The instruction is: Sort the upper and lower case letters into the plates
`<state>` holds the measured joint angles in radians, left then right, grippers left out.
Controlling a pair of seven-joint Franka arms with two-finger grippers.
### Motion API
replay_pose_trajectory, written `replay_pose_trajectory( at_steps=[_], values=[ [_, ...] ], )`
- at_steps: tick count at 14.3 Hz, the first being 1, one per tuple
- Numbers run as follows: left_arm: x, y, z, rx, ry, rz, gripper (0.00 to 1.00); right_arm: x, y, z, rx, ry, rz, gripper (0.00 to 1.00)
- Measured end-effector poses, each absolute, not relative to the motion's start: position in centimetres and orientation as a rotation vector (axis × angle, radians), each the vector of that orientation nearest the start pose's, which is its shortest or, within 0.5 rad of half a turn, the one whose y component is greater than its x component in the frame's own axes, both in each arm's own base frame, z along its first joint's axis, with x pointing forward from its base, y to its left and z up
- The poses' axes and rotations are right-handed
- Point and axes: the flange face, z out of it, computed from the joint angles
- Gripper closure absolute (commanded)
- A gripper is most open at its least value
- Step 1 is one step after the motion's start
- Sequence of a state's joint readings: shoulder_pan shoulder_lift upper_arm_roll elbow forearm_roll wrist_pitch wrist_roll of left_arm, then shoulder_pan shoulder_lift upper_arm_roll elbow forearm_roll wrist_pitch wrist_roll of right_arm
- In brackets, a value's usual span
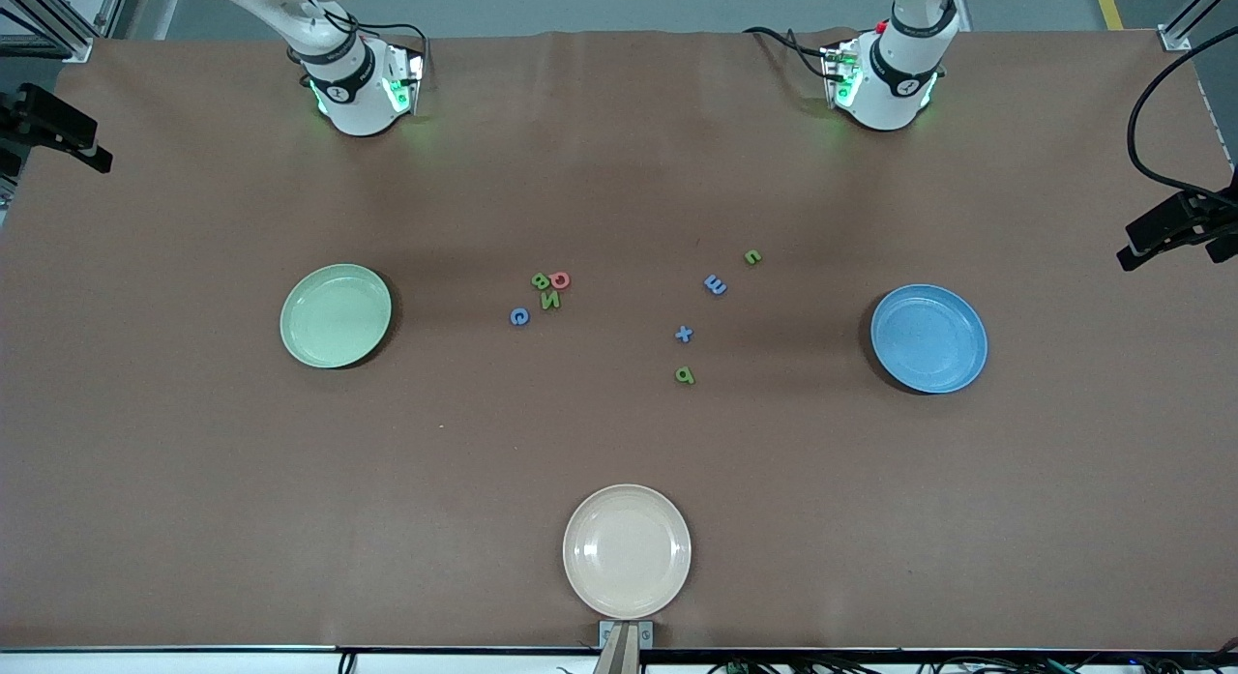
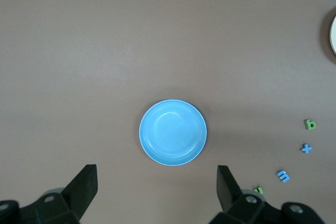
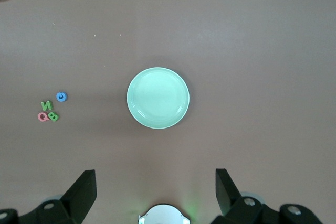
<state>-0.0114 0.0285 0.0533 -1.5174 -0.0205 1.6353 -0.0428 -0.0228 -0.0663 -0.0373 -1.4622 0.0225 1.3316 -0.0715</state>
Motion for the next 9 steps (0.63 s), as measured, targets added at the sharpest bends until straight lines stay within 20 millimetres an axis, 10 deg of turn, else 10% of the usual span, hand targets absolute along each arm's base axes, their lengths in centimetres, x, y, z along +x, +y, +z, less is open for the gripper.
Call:
replay_pose_trajectory(
  at_steps=[9],
  values=[
    [56.94, 1.21, 63.26, -3.185, -0.117, -0.09, 0.0, 50.4, -2.84, 68.84, -3.111, 0.02, 0.116, 0.0]
  ],
)
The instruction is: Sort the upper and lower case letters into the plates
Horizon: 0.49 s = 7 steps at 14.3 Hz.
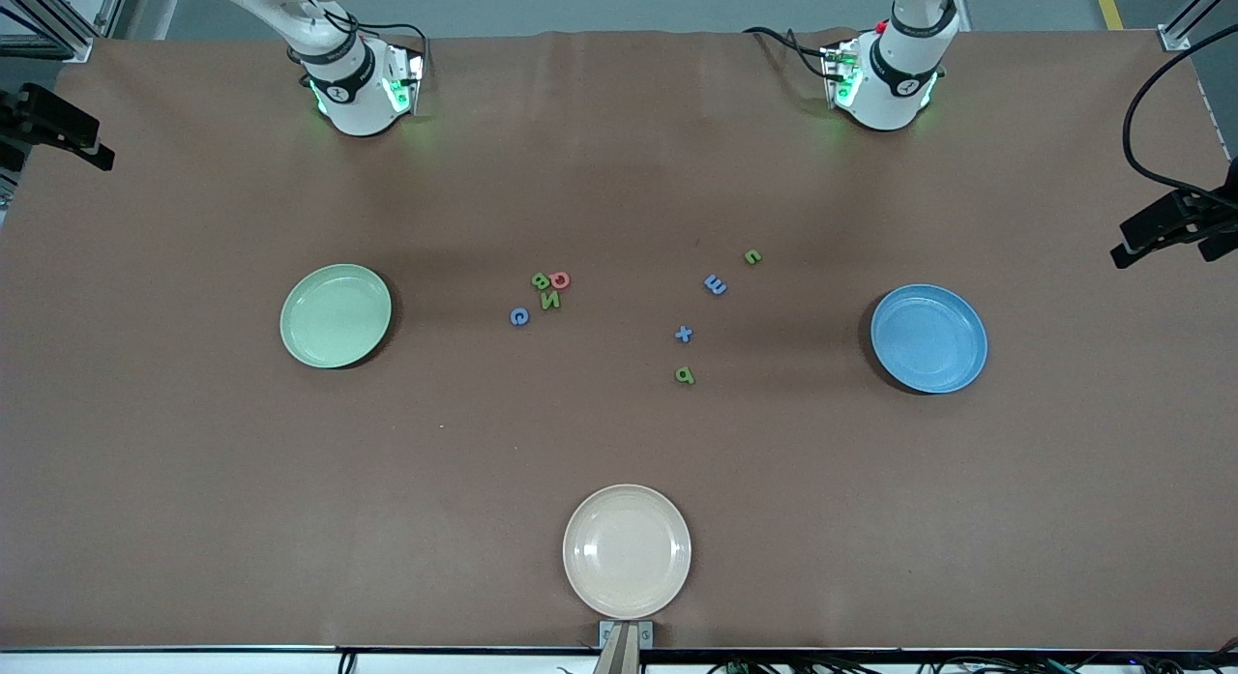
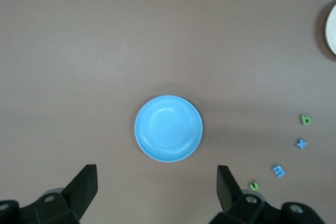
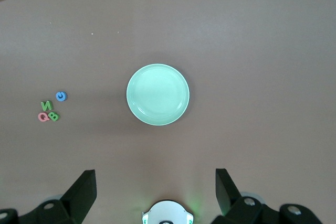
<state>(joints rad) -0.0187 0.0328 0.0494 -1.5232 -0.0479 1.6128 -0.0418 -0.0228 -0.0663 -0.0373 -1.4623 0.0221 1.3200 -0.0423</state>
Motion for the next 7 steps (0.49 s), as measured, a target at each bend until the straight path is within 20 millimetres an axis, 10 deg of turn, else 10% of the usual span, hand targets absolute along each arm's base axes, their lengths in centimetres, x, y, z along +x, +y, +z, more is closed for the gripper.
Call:
replay_pose_trajectory(
  at_steps=[7],
  values=[
    [59.7, -15.6, 52.3, -3.177, -0.189, 0.163, 0.0, 50.4, -2.9, 68.9, -3.112, 0.022, 0.113, 0.0]
  ],
)
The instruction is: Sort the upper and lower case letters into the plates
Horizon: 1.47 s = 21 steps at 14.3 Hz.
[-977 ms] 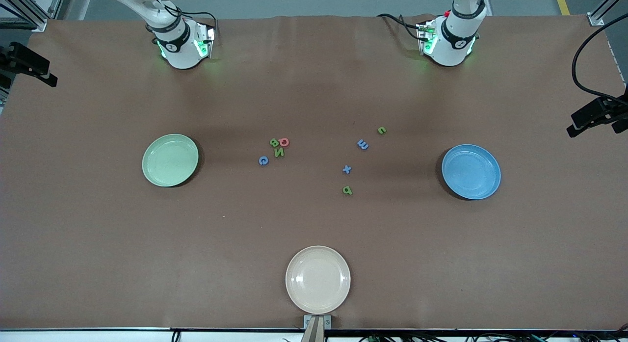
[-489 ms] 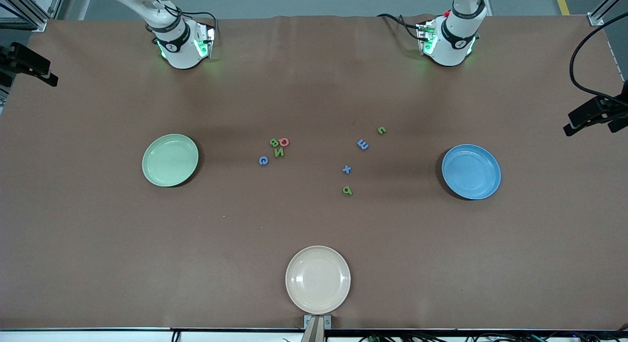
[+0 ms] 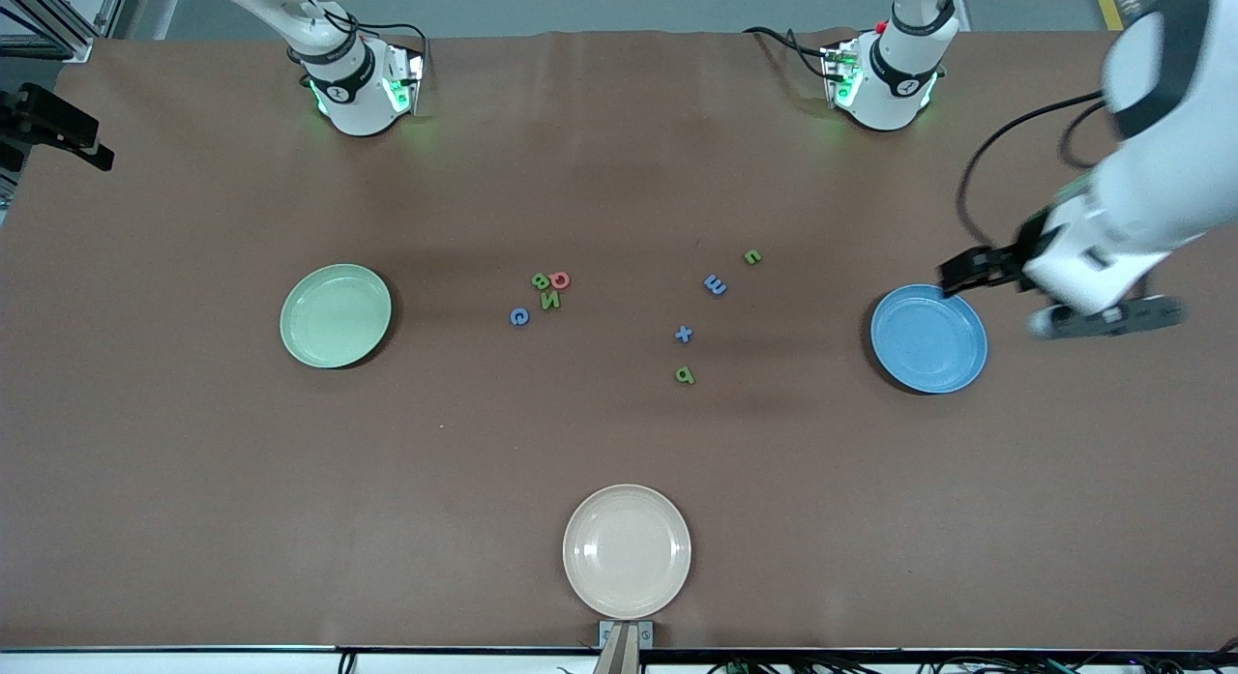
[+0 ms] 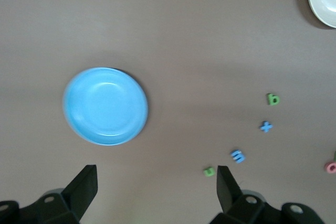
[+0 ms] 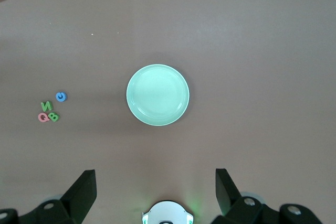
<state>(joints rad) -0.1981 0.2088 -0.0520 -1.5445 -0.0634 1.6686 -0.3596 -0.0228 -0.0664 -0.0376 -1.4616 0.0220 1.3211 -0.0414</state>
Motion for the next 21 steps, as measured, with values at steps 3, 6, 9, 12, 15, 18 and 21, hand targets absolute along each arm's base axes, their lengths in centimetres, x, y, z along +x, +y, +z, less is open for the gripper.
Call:
replay_pose_trajectory(
  at_steps=[3, 6, 9, 12, 15, 18, 21],
  values=[
    [60.4, -23.3, 46.0, -3.151, -0.326, 0.181, 0.0, 50.4, -2.8, 68.8, -3.112, 0.024, 0.116, 0.0],
    [60.1, -30.3, 39.9, -3.131, -0.425, 0.143, 0.0, 50.8, -2.9, 68.2, -3.111, 0.025, 0.136, 0.0],
    [59.5, -35.8, 34.0, -3.142, -0.497, 0.075, 0.0, 52.8, -3.2, 65.4, -3.107, 0.036, 0.197, 0.0],
    [58.3, -39.2, 28.5, -3.12, -0.618, 0.079, 0.0, 55.6, -4.0, 61.0, -3.107, 0.054, 0.28, 0.0],
    [57.1, -41.3, 23.7, -3.094, -0.695, 0.094, 0.0, 57.7, -4.3, 56.6, -3.099, 0.062, 0.384, 0.0],
    [56.7, -41.9, 21.0, -3.092, -0.724, 0.089, 0.0, 58.1, -3.1, 55.2, -3.081, 0.101, 0.423, 0.0],
    [56.8, -41.7, 19.3, -3.086, -0.729, 0.093, 0.0, 58.8, 1.5, 52.7, -3.05, 0.263, 0.403, 0.0]
  ],
)
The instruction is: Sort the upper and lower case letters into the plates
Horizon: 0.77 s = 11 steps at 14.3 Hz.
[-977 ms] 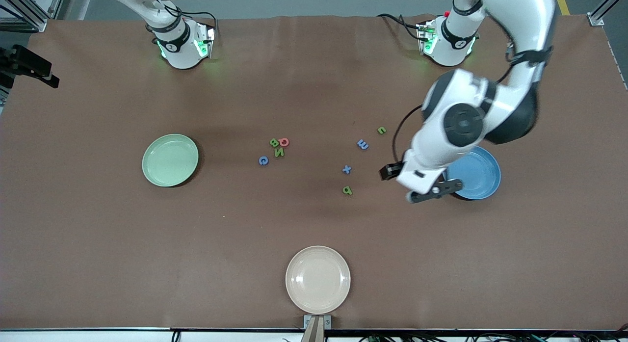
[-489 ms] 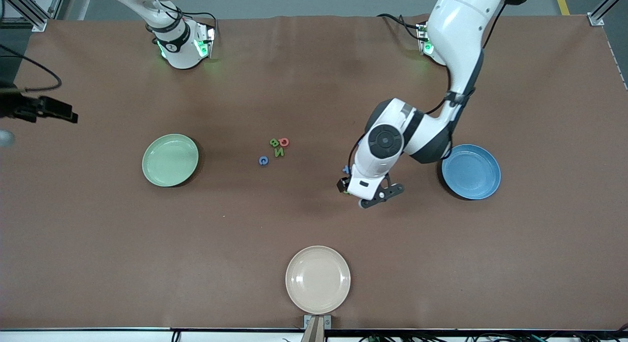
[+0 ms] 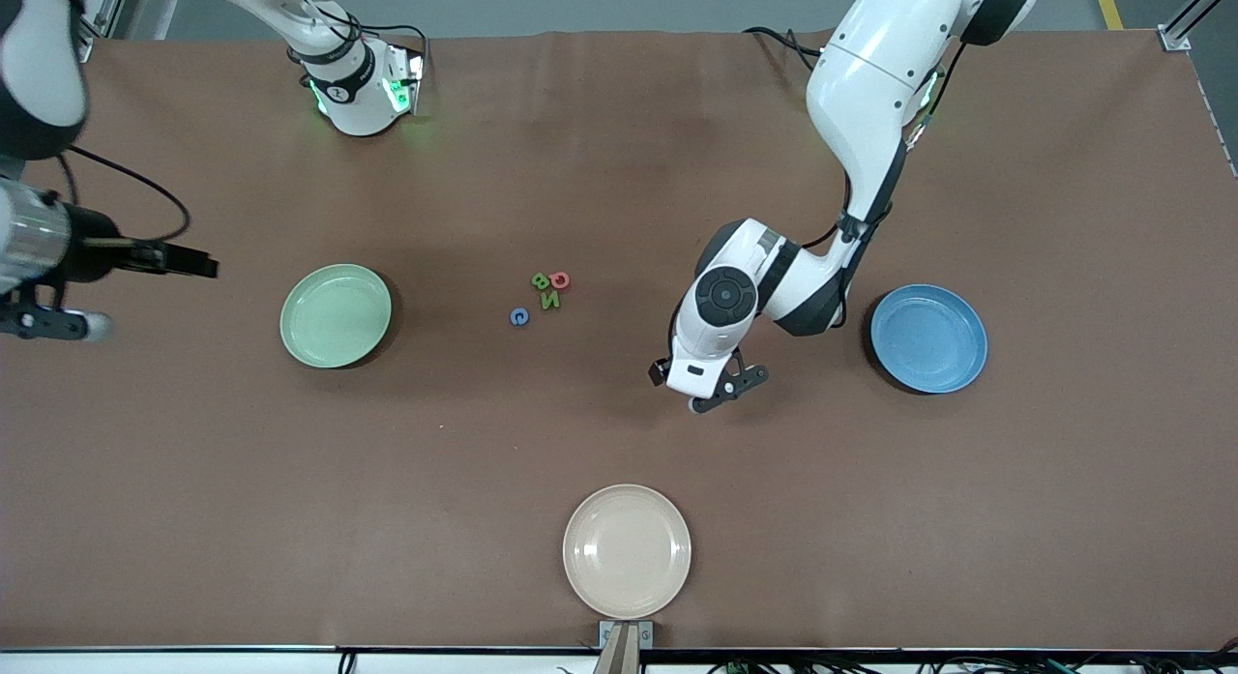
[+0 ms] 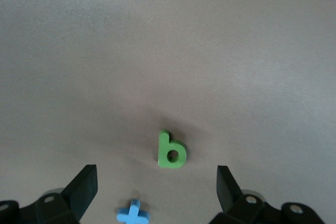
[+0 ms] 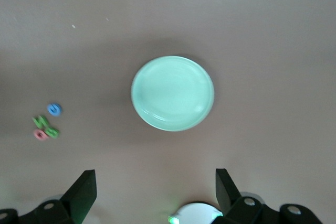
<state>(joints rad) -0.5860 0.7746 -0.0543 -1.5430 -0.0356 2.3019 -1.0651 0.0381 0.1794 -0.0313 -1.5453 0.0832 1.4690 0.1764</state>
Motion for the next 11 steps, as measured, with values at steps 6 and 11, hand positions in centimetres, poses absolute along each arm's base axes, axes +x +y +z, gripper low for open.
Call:
replay_pose_trajectory(
  at_steps=[6, 11],
  values=[
    [56.6, -41.8, 18.0, -3.085, -0.725, 0.097, 0.26, 58.1, 15.4, 43.6, -3.069, 0.482, 0.244, 0.0],
    [56.2, -42.0, 16.9, -3.075, -0.716, 0.112, 0.31, 54.8, 22.5, 35.5, -3.057, 0.603, 0.161, 0.0]
  ],
)
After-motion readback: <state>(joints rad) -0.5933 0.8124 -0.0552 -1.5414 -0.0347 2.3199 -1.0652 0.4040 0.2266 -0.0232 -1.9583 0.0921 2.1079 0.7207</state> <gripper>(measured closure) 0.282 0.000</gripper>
